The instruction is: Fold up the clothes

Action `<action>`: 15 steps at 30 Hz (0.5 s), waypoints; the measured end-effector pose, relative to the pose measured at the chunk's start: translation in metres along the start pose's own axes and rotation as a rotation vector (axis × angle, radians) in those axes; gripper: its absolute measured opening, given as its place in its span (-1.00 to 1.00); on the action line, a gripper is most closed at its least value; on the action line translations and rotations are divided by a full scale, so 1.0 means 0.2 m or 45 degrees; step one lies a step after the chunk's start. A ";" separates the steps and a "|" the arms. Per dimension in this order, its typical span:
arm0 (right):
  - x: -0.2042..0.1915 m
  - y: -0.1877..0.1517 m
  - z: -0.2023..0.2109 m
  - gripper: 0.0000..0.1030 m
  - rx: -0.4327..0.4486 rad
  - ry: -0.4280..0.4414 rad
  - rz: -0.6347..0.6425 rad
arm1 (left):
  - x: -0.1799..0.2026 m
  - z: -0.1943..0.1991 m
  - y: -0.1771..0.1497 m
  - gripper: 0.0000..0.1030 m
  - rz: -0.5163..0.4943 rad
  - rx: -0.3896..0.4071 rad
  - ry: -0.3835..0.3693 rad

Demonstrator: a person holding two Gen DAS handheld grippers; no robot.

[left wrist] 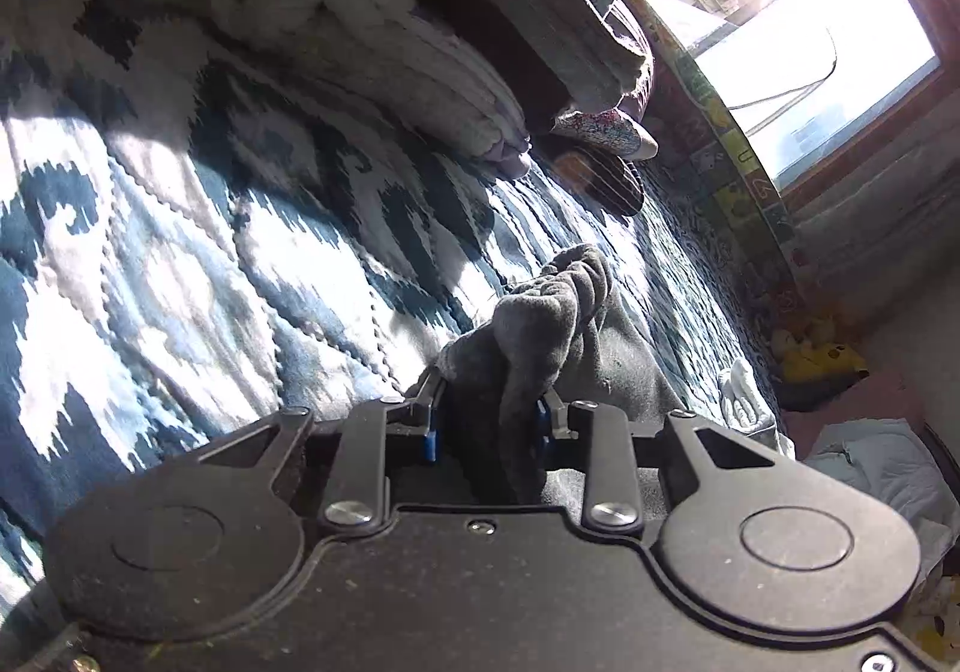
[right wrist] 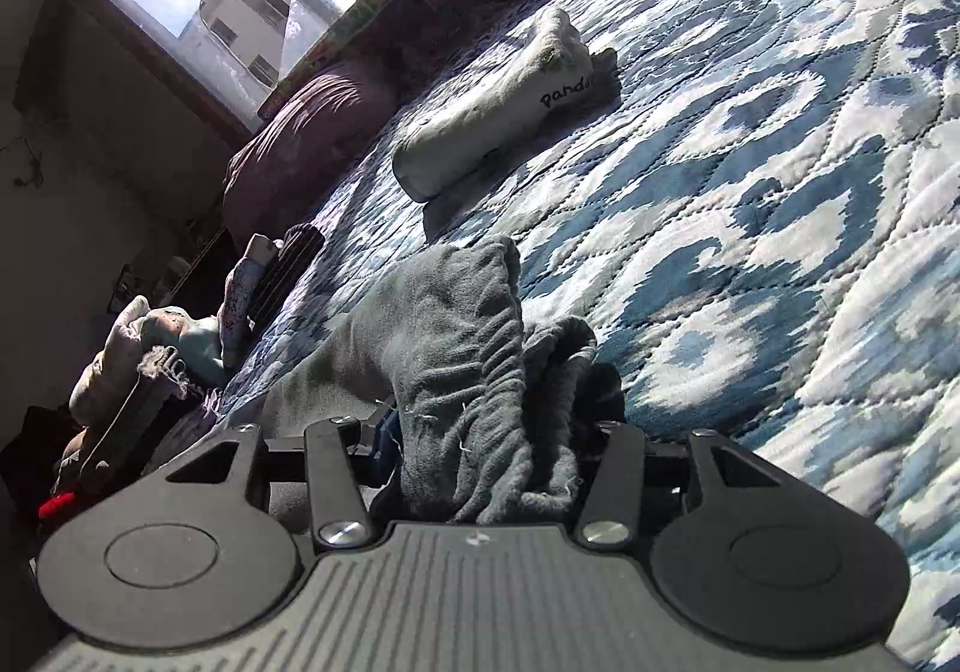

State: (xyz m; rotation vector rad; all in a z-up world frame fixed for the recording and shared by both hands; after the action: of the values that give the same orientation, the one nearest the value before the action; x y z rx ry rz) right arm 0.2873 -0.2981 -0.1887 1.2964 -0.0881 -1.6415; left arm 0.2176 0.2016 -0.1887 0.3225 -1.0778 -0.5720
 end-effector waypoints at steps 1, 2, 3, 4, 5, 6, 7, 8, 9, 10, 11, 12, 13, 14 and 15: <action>0.00 0.00 0.01 0.38 0.004 0.018 -0.015 | -0.01 0.00 0.01 -0.28 0.026 -0.009 -0.021; 0.00 0.00 0.00 0.43 0.002 0.041 -0.035 | -0.02 -0.01 0.01 -0.24 0.061 -0.022 -0.038; 0.00 0.00 -0.01 0.43 0.001 0.063 -0.055 | -0.02 -0.01 0.02 -0.21 0.071 -0.029 -0.041; 0.00 0.00 -0.02 0.34 -0.001 0.077 -0.063 | -0.01 -0.02 0.03 -0.19 0.077 -0.035 -0.041; -0.01 0.00 -0.04 0.07 0.002 0.072 -0.051 | -0.01 -0.02 0.03 -0.23 0.083 -0.040 -0.042; -0.02 0.00 -0.06 -0.07 0.011 0.057 -0.033 | 0.01 -0.03 0.03 -0.31 0.040 -0.042 -0.023; -0.03 0.00 -0.08 -0.23 0.020 0.042 -0.015 | 0.03 -0.04 0.03 -0.39 -0.010 -0.042 -0.002; -0.04 0.02 -0.08 -0.31 0.042 0.043 0.001 | 0.06 -0.03 0.05 -0.48 -0.014 -0.021 -0.039; -0.07 0.06 -0.06 -0.33 0.078 0.060 0.017 | 0.10 -0.02 0.08 -0.51 -0.011 0.003 -0.084; -0.09 0.10 -0.03 -0.39 0.114 0.078 0.033 | 0.13 0.00 0.10 -0.51 -0.009 0.026 -0.128; -0.12 0.14 -0.01 -0.41 0.150 0.096 0.049 | 0.17 0.01 0.12 -0.51 -0.028 0.055 -0.165; -0.14 0.17 0.00 -0.41 0.177 0.103 0.064 | 0.18 0.00 0.12 -0.51 -0.042 0.068 -0.174; -0.12 0.18 -0.01 -0.41 0.166 0.080 0.073 | 0.18 -0.01 0.12 -0.51 -0.042 0.066 -0.167; -0.09 0.17 -0.05 -0.40 0.122 0.036 0.079 | 0.15 -0.06 0.10 -0.49 -0.028 0.043 -0.127; -0.05 0.16 -0.09 -0.37 0.067 -0.018 0.084 | 0.10 -0.11 0.07 -0.38 -0.022 0.000 -0.054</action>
State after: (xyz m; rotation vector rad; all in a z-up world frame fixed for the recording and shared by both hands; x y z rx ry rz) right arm 0.3205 -0.2988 -0.1709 1.3088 -0.1818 -1.6017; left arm 0.2481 0.2001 -0.1776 0.3211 -1.1171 -0.5962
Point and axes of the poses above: each gripper's, at about its wrist camera, not at the fingertips, and z roughly against the way its jaws point, x to its right, y to its top, the point moved 8 cm from there along -z, roughly the way its jaws point, and after that the axes turned 3 degrees about x, right-handed, at the moved point
